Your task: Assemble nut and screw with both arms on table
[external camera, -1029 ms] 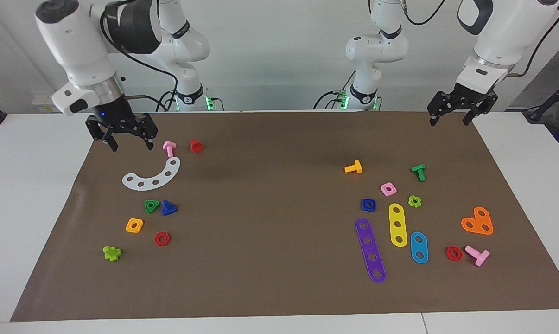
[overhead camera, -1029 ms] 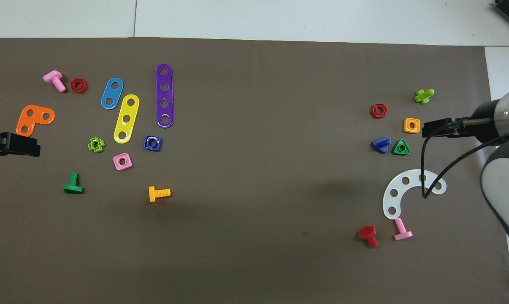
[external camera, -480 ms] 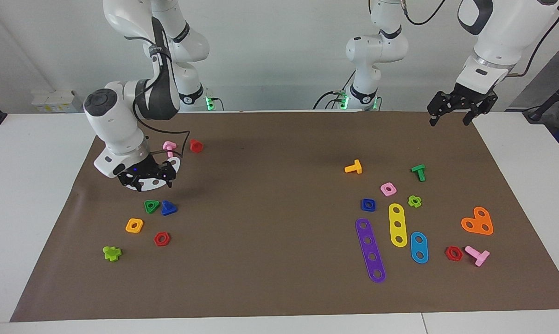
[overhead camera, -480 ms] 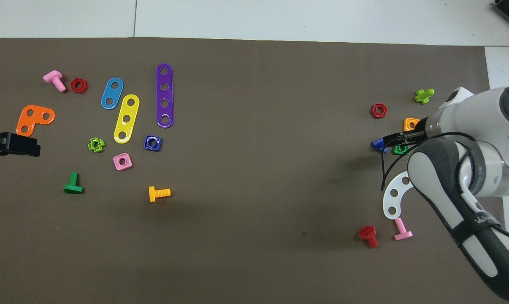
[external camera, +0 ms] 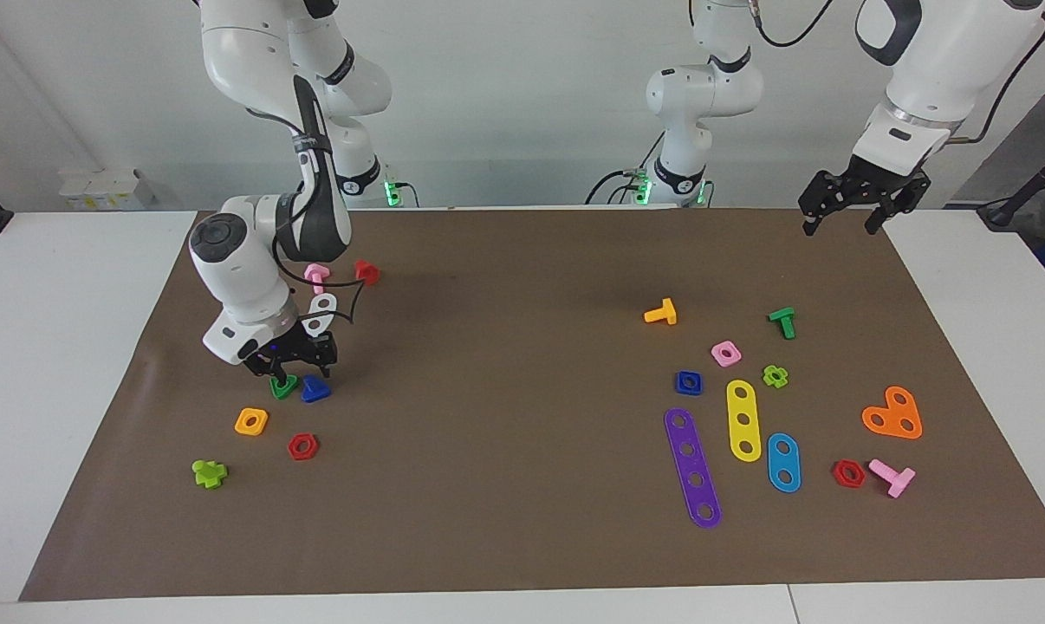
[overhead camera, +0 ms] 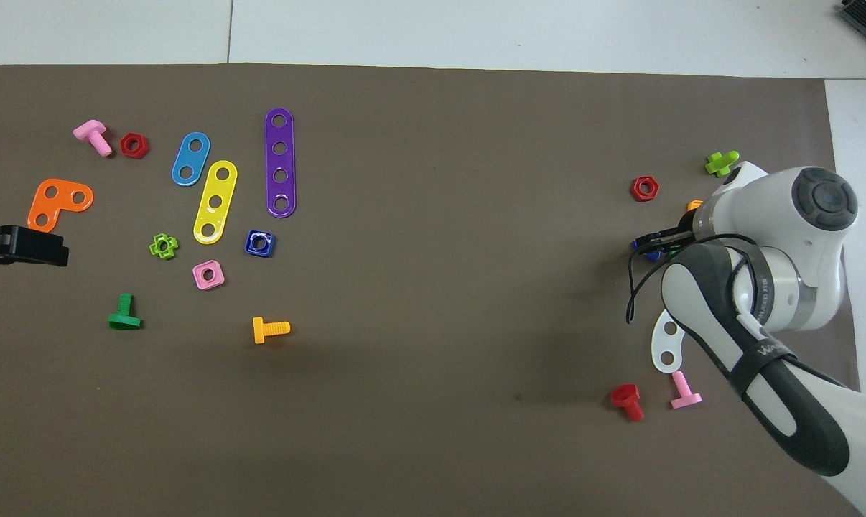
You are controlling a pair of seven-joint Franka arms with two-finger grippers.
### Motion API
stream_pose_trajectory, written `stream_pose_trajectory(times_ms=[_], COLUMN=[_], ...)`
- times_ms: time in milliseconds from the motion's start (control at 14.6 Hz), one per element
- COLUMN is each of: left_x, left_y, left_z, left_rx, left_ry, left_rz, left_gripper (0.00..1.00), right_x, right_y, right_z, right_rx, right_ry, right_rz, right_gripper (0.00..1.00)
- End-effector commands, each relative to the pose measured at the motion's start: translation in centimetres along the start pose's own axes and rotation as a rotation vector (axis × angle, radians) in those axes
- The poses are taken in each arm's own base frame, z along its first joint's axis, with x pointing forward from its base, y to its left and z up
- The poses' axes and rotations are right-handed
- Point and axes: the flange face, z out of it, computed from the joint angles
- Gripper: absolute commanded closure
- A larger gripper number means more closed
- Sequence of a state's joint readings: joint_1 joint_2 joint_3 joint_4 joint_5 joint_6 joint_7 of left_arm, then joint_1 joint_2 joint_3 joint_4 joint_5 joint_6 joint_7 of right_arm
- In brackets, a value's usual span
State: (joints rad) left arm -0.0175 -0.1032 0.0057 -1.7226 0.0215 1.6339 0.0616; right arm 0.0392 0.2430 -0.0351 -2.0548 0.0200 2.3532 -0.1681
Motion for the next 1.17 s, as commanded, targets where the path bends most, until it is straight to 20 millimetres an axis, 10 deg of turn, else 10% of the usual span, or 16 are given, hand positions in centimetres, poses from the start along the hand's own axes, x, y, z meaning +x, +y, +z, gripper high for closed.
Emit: stream_pose_trajectory(times_ms=[0,823,1097], left_x=[-0.7,-0.7,-0.7], left_y=[-0.2,-0.2,0.5], left_z=[0.1,0.1,0.1], left_rx=[0.025,0.025,0.025], left_ry=[0.001,0.001,-0.002], left_rz=[0.001,0.001,0.014], left_gripper=[0.00,0.00,0.00], right_x=[-0.4,-0.2,-0.2], right_y=[-0.1,0.0,0.0], right_z=[0.7,1.7,1.7], right_rx=[0.018,0.010,0.010], right_ry=[0.020,0.053,0.053], right_rz=[-0.015,-0.006,0.026], right_gripper=[0.49,0.68,1.00])
